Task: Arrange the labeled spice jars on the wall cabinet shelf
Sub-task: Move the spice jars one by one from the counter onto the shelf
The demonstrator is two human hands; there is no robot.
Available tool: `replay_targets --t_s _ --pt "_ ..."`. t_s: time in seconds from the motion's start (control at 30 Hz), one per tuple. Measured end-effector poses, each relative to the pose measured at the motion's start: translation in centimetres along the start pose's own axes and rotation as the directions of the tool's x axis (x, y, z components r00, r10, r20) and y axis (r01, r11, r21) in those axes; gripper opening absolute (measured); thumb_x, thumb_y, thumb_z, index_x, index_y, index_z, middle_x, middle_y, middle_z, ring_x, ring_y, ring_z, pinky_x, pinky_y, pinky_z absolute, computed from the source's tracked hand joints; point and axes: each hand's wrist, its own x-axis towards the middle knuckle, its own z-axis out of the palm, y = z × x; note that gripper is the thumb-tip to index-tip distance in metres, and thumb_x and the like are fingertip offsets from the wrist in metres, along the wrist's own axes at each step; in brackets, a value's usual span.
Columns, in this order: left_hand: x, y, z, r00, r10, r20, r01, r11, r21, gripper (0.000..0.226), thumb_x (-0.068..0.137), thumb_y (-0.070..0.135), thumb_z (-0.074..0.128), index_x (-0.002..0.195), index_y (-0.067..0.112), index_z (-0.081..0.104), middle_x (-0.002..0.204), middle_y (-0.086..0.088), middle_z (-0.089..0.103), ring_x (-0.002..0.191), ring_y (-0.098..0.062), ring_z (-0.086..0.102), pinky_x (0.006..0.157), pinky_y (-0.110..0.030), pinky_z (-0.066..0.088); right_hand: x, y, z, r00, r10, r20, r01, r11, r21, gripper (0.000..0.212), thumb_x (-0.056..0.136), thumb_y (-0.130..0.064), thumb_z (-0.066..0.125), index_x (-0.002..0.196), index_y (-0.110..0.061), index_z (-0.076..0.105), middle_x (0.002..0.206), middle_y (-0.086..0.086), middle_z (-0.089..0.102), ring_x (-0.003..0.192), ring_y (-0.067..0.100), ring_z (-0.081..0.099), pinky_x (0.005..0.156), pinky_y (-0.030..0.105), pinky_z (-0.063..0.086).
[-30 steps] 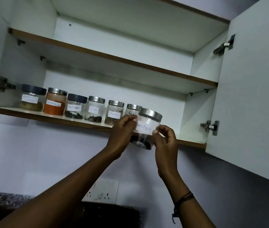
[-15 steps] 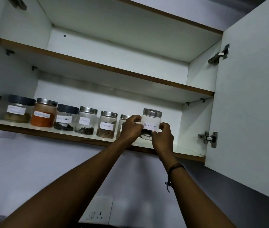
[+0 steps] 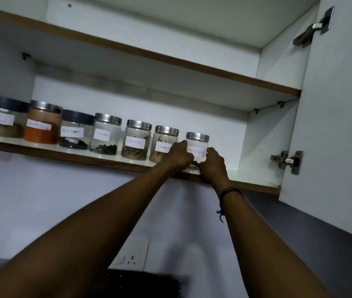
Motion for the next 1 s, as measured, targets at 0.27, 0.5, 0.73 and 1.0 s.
replay_targets --t_s 0.27,0.5,0.73,1.0 --pt "-2.3 -0.4 0.3 0.986 0.104 -0.129 -0.091 0.991 0.099 0.021 0.091 0.008 0.055 0.102 -0.007 0.064 0.105 -0.022 0.066 0.099 -0.036 0.061 0.085 -0.044 0.05 -1.7 0.0 0.0 1.0 -0.028 -0.013 0.028 0.999 -0.027 0.024 0.088 -0.008 0.06 0.112 -0.006 0.056 0.113 0.013 0.065 0.101 0.032 0.061 0.068 0.022 0.035" --pt "-7.5 -0.7 1.2 0.942 0.317 -0.106 -0.317 0.948 0.023 0.031 0.099 0.018 0.052 0.125 0.005 0.063 0.118 -0.01 0.068 0.108 -0.022 0.063 0.093 -0.034 0.049 -8.9 0.0 -1.6 0.982 -0.162 -0.101 0.17 0.982 0.08 0.027 0.094 -0.015 0.057 0.121 -0.012 0.058 0.116 0.003 0.064 0.107 0.02 0.061 0.079 0.012 0.041" --pt "-16.6 -2.1 5.3 0.941 0.34 -0.008 -0.337 0.93 -0.15 0.026 0.102 0.02 0.048 0.119 0.017 0.068 0.117 0.004 0.07 0.105 -0.006 0.063 0.09 -0.015 0.047 -18.6 2.4 -3.8 0.995 -0.094 -0.023 0.096 0.986 0.137 0.031 0.093 -0.016 0.059 0.124 -0.019 0.06 0.124 -0.002 0.064 0.112 0.012 0.06 0.085 0.011 0.045" --pt "-30.8 -9.0 14.0 0.956 0.122 0.266 -0.052 0.965 -0.256 0.028 0.099 0.011 0.048 0.12 0.015 0.067 0.108 0.011 0.067 0.094 0.012 0.059 0.083 0.0 0.04 -35.0 10.0 -1.4 0.973 0.19 0.13 -0.191 0.982 -0.007 0.04 0.09 -0.012 0.056 0.129 -0.02 0.057 0.131 0.002 0.059 0.118 0.017 0.056 0.096 0.022 0.042"
